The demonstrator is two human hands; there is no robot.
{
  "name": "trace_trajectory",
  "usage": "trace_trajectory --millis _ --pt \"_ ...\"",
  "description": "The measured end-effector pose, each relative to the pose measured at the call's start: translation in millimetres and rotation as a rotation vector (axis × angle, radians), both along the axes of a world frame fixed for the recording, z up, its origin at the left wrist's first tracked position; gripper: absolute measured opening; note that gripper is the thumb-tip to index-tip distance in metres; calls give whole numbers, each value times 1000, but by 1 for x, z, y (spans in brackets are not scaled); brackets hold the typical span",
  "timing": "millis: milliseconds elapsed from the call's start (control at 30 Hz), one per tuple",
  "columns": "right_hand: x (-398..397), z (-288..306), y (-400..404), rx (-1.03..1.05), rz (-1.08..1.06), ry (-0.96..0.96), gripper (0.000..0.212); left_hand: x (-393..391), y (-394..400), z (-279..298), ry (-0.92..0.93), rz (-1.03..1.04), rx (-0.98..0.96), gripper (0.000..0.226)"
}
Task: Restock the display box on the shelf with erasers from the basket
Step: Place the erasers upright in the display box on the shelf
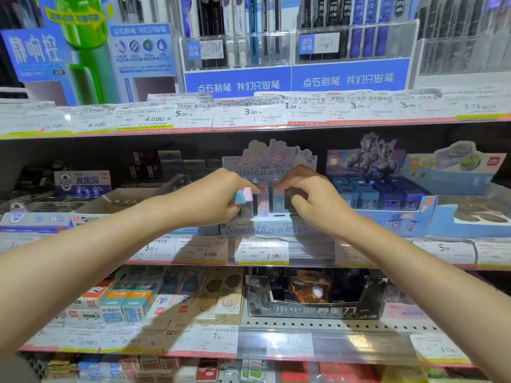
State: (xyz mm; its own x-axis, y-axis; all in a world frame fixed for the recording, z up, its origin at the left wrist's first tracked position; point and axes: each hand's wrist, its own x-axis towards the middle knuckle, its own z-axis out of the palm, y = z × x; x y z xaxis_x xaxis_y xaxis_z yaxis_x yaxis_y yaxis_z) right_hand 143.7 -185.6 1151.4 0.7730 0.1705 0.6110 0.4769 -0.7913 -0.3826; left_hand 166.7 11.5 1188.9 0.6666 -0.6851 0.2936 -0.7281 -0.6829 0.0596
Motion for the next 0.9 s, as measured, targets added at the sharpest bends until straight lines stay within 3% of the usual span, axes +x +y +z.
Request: trace_trajectory --millis 133,233,333,467,633,833,900 --pt "0 7 -4 -63 -4 35 44 -4 1 0 38 -16 -34 53" --pt "-1 10 -5 -93 9 57 51 -10 1 -2 -97 -48 -72 53" --pt "-11 10 0 38 23 -15 48 -17 0 -6 -86 -104 -237 35" --pt "-33 13 16 233 205 -171 23 -29 -8 -7 415 -133 -550 5" --pt "-45 17 28 237 381 -40 26 -35 -10 -10 973 -269 -627 21" --pt "-41 22 20 298 525 154 12 -33 -2 -13 1287 -371 -642 4" --pt "-39 24 12 329 562 211 10 -29 6 -15 1374 -399 -668 31"
